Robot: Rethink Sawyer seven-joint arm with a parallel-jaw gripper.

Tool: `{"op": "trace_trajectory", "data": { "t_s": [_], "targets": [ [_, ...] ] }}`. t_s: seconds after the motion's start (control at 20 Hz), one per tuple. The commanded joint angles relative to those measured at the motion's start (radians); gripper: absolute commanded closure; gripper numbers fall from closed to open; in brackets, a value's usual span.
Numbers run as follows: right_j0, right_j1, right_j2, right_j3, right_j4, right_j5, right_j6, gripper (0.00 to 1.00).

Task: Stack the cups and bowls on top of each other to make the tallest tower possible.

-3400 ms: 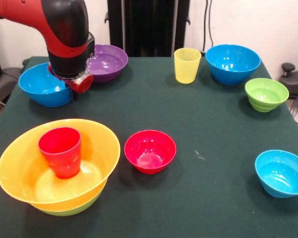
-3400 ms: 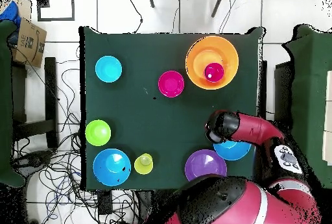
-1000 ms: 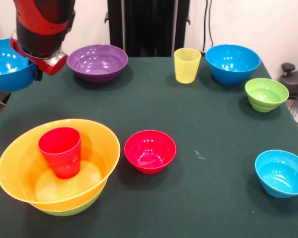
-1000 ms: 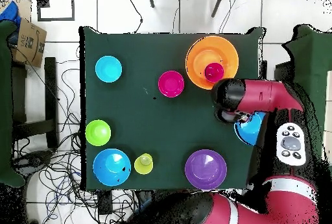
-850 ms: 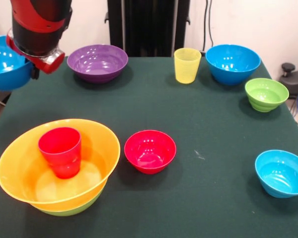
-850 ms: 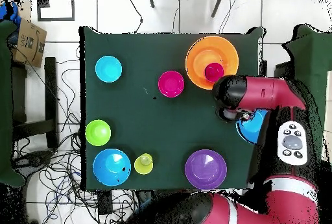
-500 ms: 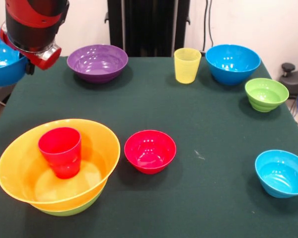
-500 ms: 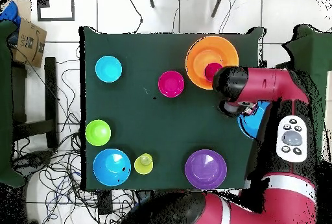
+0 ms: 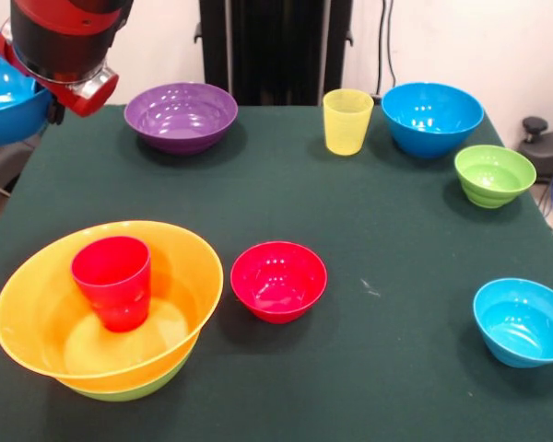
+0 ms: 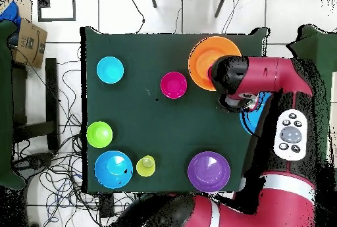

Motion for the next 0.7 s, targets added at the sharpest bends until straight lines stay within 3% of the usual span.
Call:
{"op": "trace_trajectory", "data": {
  "t_s": [0.05, 0.7],
  "targets": [
    [0.049, 0.029, 0.048, -0.082, 0.013, 0.092, 0.004, 1.00],
    [0.098, 0.106, 0.044, -0.208, 0.064, 0.129, 0.080, 1.00]
  ]
}}
